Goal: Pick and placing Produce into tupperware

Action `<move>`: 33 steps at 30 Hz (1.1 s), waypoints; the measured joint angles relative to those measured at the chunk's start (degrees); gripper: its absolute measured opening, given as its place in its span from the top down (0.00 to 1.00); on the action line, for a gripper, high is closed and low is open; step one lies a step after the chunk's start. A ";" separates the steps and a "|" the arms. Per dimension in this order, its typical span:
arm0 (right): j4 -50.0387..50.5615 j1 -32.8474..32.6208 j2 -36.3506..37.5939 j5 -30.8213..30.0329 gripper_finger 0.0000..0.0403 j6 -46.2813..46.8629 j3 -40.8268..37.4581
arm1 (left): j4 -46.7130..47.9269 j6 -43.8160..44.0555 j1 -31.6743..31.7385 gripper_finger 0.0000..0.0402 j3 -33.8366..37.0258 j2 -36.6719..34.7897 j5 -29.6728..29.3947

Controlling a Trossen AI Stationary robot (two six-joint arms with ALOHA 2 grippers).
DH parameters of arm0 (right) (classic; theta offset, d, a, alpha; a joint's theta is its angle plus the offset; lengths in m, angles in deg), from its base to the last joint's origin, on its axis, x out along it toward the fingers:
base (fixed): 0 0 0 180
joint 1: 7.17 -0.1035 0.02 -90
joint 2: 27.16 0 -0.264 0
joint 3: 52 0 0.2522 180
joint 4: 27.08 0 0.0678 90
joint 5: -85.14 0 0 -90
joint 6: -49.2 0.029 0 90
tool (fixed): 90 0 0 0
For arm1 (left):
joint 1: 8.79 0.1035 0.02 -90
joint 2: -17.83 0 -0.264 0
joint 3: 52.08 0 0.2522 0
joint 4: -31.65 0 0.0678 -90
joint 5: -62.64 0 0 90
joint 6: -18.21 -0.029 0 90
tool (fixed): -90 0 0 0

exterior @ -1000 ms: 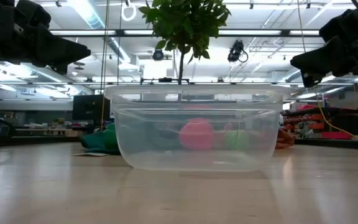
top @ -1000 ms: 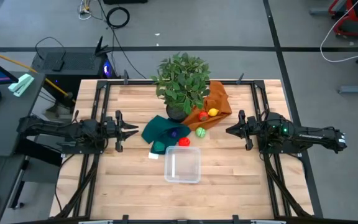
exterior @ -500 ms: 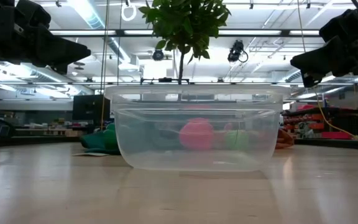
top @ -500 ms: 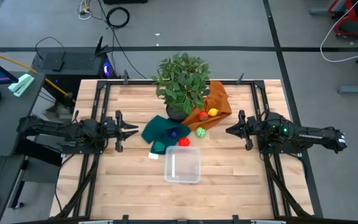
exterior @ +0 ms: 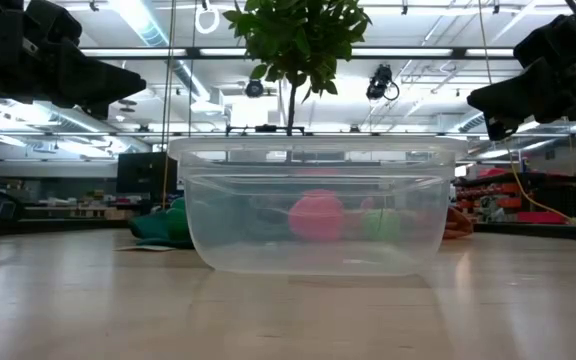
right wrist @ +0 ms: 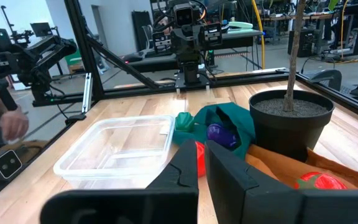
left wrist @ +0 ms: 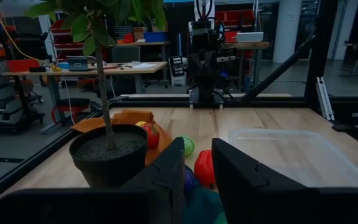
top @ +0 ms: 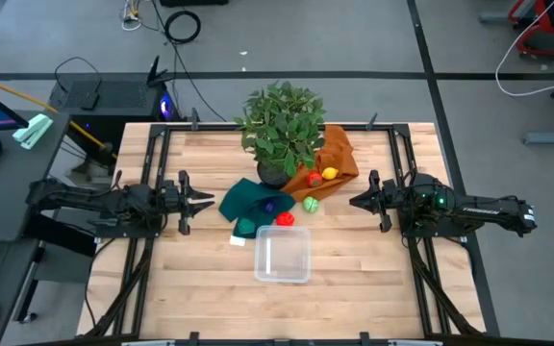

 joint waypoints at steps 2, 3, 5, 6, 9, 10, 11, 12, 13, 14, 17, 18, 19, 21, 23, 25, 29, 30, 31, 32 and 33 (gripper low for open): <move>0.00 0.00 -0.02 0.00 1.00 0.00 0.02 | 0.00 0.00 -0.02 0.77 0.00 -0.01 -0.02; 0.00 0.01 -0.01 0.00 1.00 0.00 0.01 | 0.02 0.00 -0.02 0.78 -0.02 -0.01 0.00; 0.00 0.02 -0.01 0.01 1.00 0.00 0.00 | 0.01 0.02 -0.01 0.79 0.00 -0.02 -0.01; 0.00 0.00 -0.02 0.00 1.00 0.00 0.01 | 0.01 0.00 0.00 0.79 -0.01 -0.01 0.00; 0.00 0.01 0.00 0.01 1.00 0.00 0.00 | 0.02 0.00 -0.01 0.80 -0.02 0.00 0.00; 0.00 0.02 -0.02 0.02 1.00 0.00 0.02 | 0.00 0.02 -0.02 0.80 0.00 0.01 -0.02; 0.00 0.02 -0.01 0.01 1.00 0.00 0.01 | 0.02 0.01 -0.01 0.80 -0.02 0.00 0.00; 0.00 0.00 -0.02 0.00 1.00 0.00 0.02 | 0.01 0.00 -0.02 0.80 -0.01 -0.01 -0.01; 0.00 0.00 -0.02 0.02 1.00 0.00 0.00 | 0.01 0.00 -0.01 0.79 -0.01 -0.02 -0.01; 0.00 0.02 -0.02 0.00 1.00 0.00 0.02 | 0.00 0.02 -0.01 0.79 -0.02 -0.02 -0.01; 0.00 0.00 -0.02 0.01 1.00 0.00 0.01 | 0.02 0.00 0.00 0.78 -0.02 0.00 0.00; 0.00 0.01 0.00 0.00 1.00 0.00 0.00 | 0.02 0.00 -0.02 0.78 -0.01 -0.01 -0.02; 0.00 0.00 0.00 0.00 1.00 0.00 0.00 | 0.01 0.00 -0.02 0.78 -0.01 0.01 -0.02; 0.00 0.02 -0.02 0.00 1.00 0.00 0.02 | 0.02 0.00 -0.01 0.77 -0.02 0.00 -0.02; 0.00 0.01 -0.01 0.01 1.00 0.00 0.00 | 0.02 0.00 -0.02 0.78 -0.02 -0.01 -0.02; 0.00 0.01 -0.02 0.01 1.00 0.00 0.02 | 0.00 0.01 0.00 0.78 -0.02 -0.01 -0.02; 0.00 0.00 -0.02 0.00 1.00 0.00 0.02 | 0.01 0.01 -0.02 0.79 -0.01 0.01 0.00; 0.00 0.00 -0.02 0.01 1.00 0.00 0.01 | 0.02 0.00 0.00 0.80 -0.02 -0.01 -0.02; 0.00 0.00 -0.02 0.01 1.00 0.00 0.02 | 0.02 0.00 -0.02 0.80 -0.02 -0.02 -0.02; 0.00 0.01 -0.01 0.00 1.00 0.00 0.01 | 0.01 0.00 -0.02 0.80 -0.01 -0.02 -0.02; 0.00 0.01 0.00 0.01 1.00 0.00 0.01 | 0.00 0.01 -0.01 0.80 0.00 -0.02 -0.01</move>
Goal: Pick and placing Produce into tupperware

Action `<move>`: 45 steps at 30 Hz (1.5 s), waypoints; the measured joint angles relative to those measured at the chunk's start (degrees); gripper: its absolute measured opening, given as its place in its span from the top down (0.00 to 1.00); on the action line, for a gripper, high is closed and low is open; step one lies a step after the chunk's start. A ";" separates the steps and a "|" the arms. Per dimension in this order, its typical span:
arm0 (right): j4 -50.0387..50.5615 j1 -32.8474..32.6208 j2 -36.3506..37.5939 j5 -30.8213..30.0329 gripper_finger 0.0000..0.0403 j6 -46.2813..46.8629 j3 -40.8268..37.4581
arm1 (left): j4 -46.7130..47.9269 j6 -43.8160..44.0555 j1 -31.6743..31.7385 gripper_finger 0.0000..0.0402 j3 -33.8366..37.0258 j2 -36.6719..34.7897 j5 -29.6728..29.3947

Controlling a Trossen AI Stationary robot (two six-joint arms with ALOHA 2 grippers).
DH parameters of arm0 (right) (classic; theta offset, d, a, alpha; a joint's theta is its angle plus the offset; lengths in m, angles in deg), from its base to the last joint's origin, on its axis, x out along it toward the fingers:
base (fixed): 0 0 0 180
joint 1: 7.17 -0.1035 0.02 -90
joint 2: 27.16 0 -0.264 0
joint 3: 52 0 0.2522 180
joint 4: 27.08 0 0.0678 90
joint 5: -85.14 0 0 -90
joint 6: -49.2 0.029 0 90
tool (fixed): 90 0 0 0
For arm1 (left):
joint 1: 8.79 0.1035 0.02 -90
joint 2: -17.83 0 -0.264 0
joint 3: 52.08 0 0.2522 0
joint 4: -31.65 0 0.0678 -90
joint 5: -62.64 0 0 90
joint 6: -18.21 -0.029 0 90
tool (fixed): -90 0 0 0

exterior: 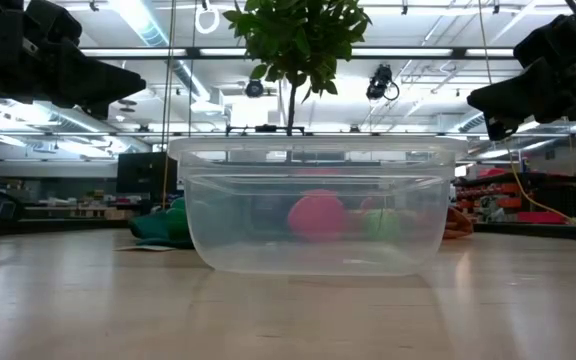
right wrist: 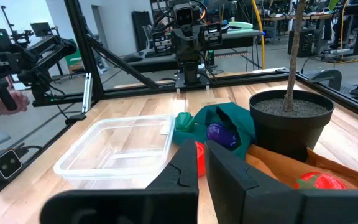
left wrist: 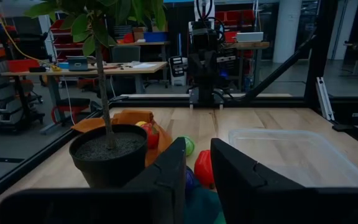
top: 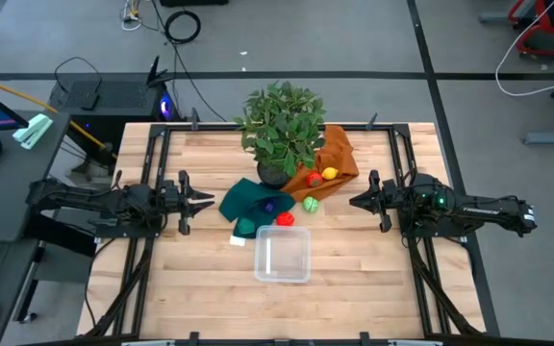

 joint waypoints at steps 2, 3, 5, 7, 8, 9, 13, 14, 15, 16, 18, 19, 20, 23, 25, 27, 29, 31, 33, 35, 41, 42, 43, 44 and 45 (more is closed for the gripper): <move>0.00 -0.01 -0.02 0.00 1.00 0.00 0.00 | 0.02 0.01 0.00 0.80 -0.02 0.01 0.00; 0.00 0.01 -0.02 -0.01 1.00 0.00 -0.01 | 0.02 0.01 0.01 0.80 -0.02 0.02 -0.01; 0.00 -0.01 -0.02 -0.01 1.00 0.00 -0.01 | 0.00 -0.01 -0.01 0.79 0.00 0.00 0.01; 0.00 0.00 -0.01 -0.01 1.00 0.00 0.00 | 0.01 -0.01 0.00 0.78 0.00 0.02 0.00; 0.00 0.01 -0.01 -0.01 1.00 0.00 -0.01 | 0.01 -0.01 0.01 0.78 -0.02 0.02 0.00; 0.00 -0.01 -0.02 0.00 1.00 0.00 0.00 | 0.01 0.01 0.00 0.78 -0.02 0.02 0.00; 0.00 -0.01 -0.02 0.01 1.00 0.00 -0.01 | 0.02 -0.01 0.01 0.78 0.00 0.00 -0.01; 0.00 -0.01 -0.02 0.01 1.00 0.00 -0.01 | 0.02 -0.01 -0.01 0.78 0.00 0.00 0.01; 0.00 0.00 -0.01 -0.01 1.00 0.00 0.01 | 0.02 0.00 0.01 0.79 -0.02 0.01 0.01; 0.00 0.01 -0.02 0.01 1.00 0.00 0.01 | 0.01 -0.01 0.00 0.79 0.00 0.01 0.00; 0.00 -0.01 -0.01 -0.01 1.00 0.00 0.01 | 0.02 0.00 0.00 0.80 0.00 0.00 0.01; 0.00 -0.01 -0.02 0.00 1.00 0.00 -0.01 | 0.01 -0.01 0.01 0.80 -0.01 0.01 0.00; 0.00 0.00 -0.01 -0.01 1.00 0.00 0.00 | 0.00 -0.01 -0.01 0.80 -0.01 0.00 0.01; 0.00 0.01 0.00 -0.01 1.00 0.00 -0.01 | 0.00 -0.01 -0.01 0.79 0.00 0.00 -0.01; -0.01 0.01 -0.02 0.00 1.00 0.00 0.00 | 0.00 0.01 -0.01 0.79 0.00 0.02 0.00; -0.02 -0.01 -0.02 -0.01 1.00 0.00 0.00 | 0.00 0.00 0.00 0.78 -0.02 0.02 -0.01; -0.02 0.01 -0.02 0.00 1.00 0.00 0.00 | 0.00 -0.01 -0.01 0.78 -0.02 0.02 -0.01; -0.02 -0.01 -0.02 -0.01 1.00 0.00 -0.01 | 0.02 -0.01 -0.01 0.77 0.00 0.00 0.01; -0.09 -0.01 0.00 -0.09 1.00 0.00 0.01 | 0.00 -0.01 0.01 0.77 -0.02 0.02 0.00; -0.22 0.01 -0.01 -0.57 1.00 -0.02 0.00 | 0.00 0.00 0.01 0.78 0.00 0.01 0.00; -0.22 0.00 -0.02 -0.69 1.00 -0.02 0.01 | 0.00 0.01 -0.01 0.79 -0.02 0.00 -0.01; -0.22 0.01 -0.01 -0.71 1.00 -0.02 -0.01 | 0.00 0.01 0.01 0.79 -0.02 0.00 0.01; -0.22 0.01 -0.02 -0.73 1.00 -0.02 0.01 | 0.00 0.00 0.00 0.79 -0.01 0.02 0.00; -0.22 0.01 0.00 -0.73 1.00 -0.02 -0.01 | 0.00 0.01 0.00 0.78 -0.02 0.00 0.00; -0.22 0.01 0.00 -0.73 1.00 -0.02 -0.01 | 0.00 0.01 0.00 0.78 -0.01 0.02 -0.01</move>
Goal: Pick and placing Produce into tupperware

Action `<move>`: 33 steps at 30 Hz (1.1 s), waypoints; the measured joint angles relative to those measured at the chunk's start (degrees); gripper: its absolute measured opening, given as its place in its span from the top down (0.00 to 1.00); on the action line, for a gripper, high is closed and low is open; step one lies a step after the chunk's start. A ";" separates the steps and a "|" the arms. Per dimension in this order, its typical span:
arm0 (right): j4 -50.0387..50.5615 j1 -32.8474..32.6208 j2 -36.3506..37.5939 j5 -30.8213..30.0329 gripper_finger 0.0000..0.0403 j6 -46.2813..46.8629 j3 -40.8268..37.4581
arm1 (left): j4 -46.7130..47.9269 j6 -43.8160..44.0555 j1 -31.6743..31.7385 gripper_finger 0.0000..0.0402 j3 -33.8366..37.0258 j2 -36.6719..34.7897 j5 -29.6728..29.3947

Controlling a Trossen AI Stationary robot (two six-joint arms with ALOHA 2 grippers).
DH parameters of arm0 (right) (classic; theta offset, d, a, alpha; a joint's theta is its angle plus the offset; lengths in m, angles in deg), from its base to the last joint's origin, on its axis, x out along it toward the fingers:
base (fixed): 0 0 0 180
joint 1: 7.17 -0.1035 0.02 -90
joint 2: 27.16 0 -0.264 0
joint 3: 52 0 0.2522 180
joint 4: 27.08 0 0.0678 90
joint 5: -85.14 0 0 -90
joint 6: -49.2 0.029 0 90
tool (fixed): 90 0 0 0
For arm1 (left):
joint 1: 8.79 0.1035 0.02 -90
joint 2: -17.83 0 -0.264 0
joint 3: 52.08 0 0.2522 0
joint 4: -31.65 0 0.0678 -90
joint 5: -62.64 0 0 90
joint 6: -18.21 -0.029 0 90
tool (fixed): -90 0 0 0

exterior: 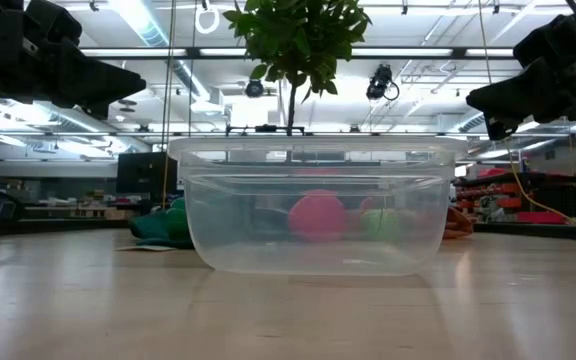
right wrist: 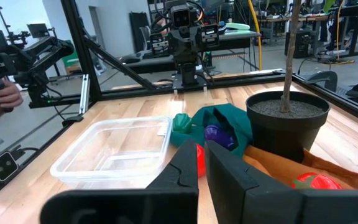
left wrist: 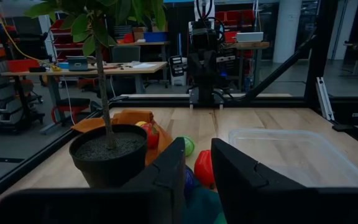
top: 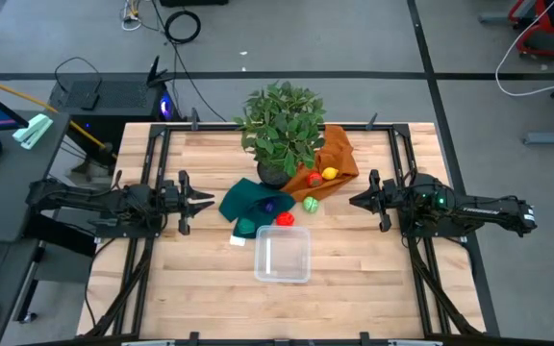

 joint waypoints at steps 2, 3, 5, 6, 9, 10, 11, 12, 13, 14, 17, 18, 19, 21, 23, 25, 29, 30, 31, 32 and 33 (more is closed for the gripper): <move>0.00 -0.01 0.00 -0.02 1.00 0.00 0.01 | 0.01 0.00 0.01 0.77 0.00 -0.02 0.00; 0.00 -0.02 -0.01 -0.02 1.00 0.00 0.00 | 0.00 0.00 0.01 0.77 -0.01 -0.01 0.01; 0.00 -0.02 0.00 -0.03 1.00 0.00 0.02 | 0.00 0.00 -0.01 0.77 0.00 -0.01 0.00; 0.00 0.00 -0.02 -0.04 1.00 0.00 0.00 | 0.00 -0.02 -0.01 0.78 -0.01 -0.02 0.01; 0.00 0.04 -0.01 -0.07 1.00 0.00 0.02 | 0.00 -0.04 -0.01 0.79 -0.01 0.00 0.00; 0.00 0.04 -0.02 -0.07 1.00 0.00 0.02 | 0.00 -0.04 -0.01 0.79 -0.01 -0.02 0.00; 0.00 0.04 -0.02 -0.07 1.00 0.00 0.00 | 0.00 -0.04 0.00 0.79 -0.01 0.00 0.00; -0.01 0.04 0.00 -0.07 1.00 0.00 0.00 | 0.00 -0.04 -0.01 0.79 -0.01 -0.02 0.00; -0.01 0.04 -0.02 -0.08 1.00 0.00 0.01 | 0.00 -0.04 -0.01 0.79 0.01 -0.01 0.00; 0.00 0.04 -0.01 -0.09 1.00 0.00 0.01 | 0.00 -0.04 0.01 0.79 0.01 -0.02 0.00; -0.02 0.04 -0.02 -0.11 1.00 0.00 0.02 | 0.00 -0.05 0.01 0.78 0.01 -0.02 0.00; -0.02 0.04 -0.02 -0.11 1.00 0.00 0.00 | 0.00 -0.06 0.00 0.78 0.01 -0.01 0.00; -0.02 0.04 -0.02 -0.11 1.00 0.00 0.00 | 0.00 -0.05 -0.01 0.77 0.00 0.00 0.00; -0.02 0.04 -0.01 -0.13 1.00 0.03 0.00 | 0.00 -0.06 -0.01 0.77 -0.01 -0.02 0.00; -0.06 0.04 0.00 -0.13 1.00 0.43 0.00 | 0.00 0.04 -0.01 0.78 -0.01 -0.01 0.00; -0.57 0.03 -0.02 -0.15 1.00 0.47 0.01 | -0.08 -0.03 0.01 0.78 -0.01 0.00 0.00; -5.39 0.02 -0.02 -0.15 1.00 0.44 0.01 | -3.35 -0.04 0.00 0.80 -0.05 0.00 0.00; -6.71 0.02 0.00 -0.15 1.00 0.42 0.02 | -3.75 -0.02 0.01 0.80 -0.27 -0.03 0.00; -7.16 0.02 0.00 -0.17 1.00 0.33 0.24 | -3.21 -0.01 -0.01 0.80 -0.79 -0.01 -0.04; -7.09 0.03 -0.03 -0.17 1.00 -0.08 0.75 | -3.05 -0.05 0.01 0.80 -1.51 0.08 -0.02; -6.92 0.03 -0.18 -0.19 1.00 -0.54 1.41 | -3.02 -0.17 -0.01 0.80 -2.35 0.10 -0.01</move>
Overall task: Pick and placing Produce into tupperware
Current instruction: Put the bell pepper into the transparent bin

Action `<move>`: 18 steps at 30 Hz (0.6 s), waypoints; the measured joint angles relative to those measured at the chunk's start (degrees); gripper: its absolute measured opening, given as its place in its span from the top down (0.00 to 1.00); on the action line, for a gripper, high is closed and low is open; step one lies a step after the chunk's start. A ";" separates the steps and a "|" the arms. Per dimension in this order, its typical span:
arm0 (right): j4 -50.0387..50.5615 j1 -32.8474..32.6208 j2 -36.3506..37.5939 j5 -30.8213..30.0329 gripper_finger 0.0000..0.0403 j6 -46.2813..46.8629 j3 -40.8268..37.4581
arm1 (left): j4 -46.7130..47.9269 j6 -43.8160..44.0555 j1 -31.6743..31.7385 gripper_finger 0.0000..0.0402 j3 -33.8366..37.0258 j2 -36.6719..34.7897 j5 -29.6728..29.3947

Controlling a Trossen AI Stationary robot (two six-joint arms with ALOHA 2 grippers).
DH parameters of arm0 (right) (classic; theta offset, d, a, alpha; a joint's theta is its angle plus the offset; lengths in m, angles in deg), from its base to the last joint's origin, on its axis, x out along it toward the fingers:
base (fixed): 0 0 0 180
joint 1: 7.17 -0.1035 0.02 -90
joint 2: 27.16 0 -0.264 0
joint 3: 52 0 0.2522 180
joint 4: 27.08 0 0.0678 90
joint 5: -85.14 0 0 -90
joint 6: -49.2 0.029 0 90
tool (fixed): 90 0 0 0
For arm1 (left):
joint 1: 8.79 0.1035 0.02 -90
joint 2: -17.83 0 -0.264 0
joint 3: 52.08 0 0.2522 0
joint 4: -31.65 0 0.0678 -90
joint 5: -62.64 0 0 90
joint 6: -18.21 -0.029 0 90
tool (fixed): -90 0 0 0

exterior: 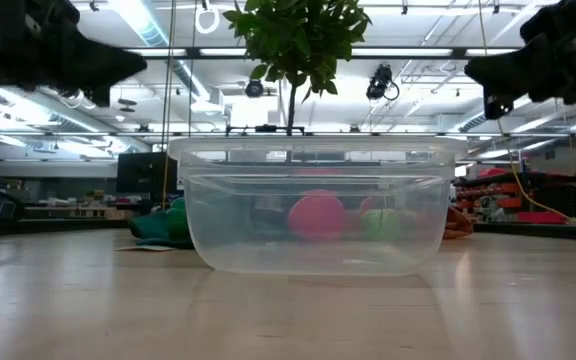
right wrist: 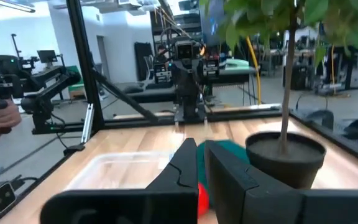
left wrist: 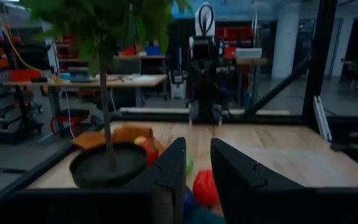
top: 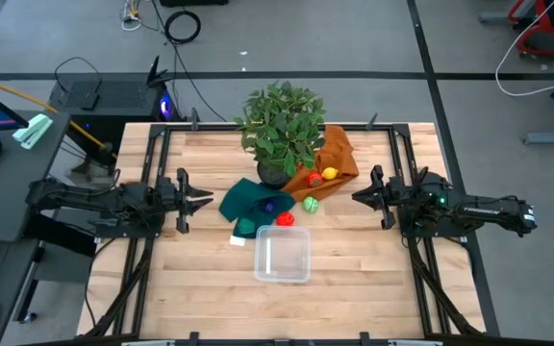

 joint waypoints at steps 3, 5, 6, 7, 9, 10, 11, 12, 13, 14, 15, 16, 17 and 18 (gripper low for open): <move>1.07 0.00 -1.00 0.00 1.00 -1.02 2.72 | 1.47 -1.39 0.00 0.80 -2.37 -0.10 -0.02; 2.29 0.00 -2.54 0.00 1.00 -1.68 5.20 | 4.11 -1.42 0.02 0.80 -3.68 -0.08 -0.02; 3.63 0.00 -3.53 -0.03 1.00 -2.31 6.84 | 5.19 -1.62 0.01 0.80 -4.52 -0.08 -0.06; 4.81 0.00 -4.72 -0.20 1.00 -3.02 8.53 | 5.83 -2.29 0.00 0.80 -5.24 -0.08 -0.61; 7.30 0.00 -7.71 -1.19 1.00 -4.30 12.18 | 7.13 -3.38 -0.02 0.80 -5.97 -0.12 -2.52; 8.68 0.00 -9.35 -1.43 1.00 -4.82 14.07 | 7.69 -3.89 -0.02 0.81 -6.08 -0.08 -3.37; 10.30 0.00 -11.27 -1.65 1.00 -5.48 16.00 | 8.00 -4.20 0.00 0.81 -6.10 -0.08 -3.94; 11.76 0.00 -13.29 -1.73 1.00 -5.96 17.93 | 7.91 -4.40 0.01 0.81 -6.15 -0.06 -4.09; 13.86 0.00 -15.36 -1.78 1.00 -6.66 20.18 | 7.85 -4.40 0.02 0.81 -6.21 -0.08 -4.11; 15.75 0.00 -17.46 -2.02 1.00 -7.29 22.26 | 7.90 -4.38 0.02 0.81 -6.23 -0.08 -4.13; 17.96 0.00 -19.73 -2.47 1.00 -8.10 24.52 | 8.20 -4.42 0.02 0.81 -6.23 -0.06 -4.13; 20.23 0.00 -22.09 -2.80 1.00 -8.78 26.92 | 8.79 -4.66 0.02 0.81 -6.23 0.07 -4.13; 22.91 0.00 -24.25 -3.23 1.00 -9.58 29.19 | 9.34 -5.24 0.02 0.81 -6.25 0.61 -4.25; 25.98 0.00 -26.73 -4.17 1.00 -10.37 31.58 | 9.98 -5.78 0.01 0.81 -6.25 1.36 -4.85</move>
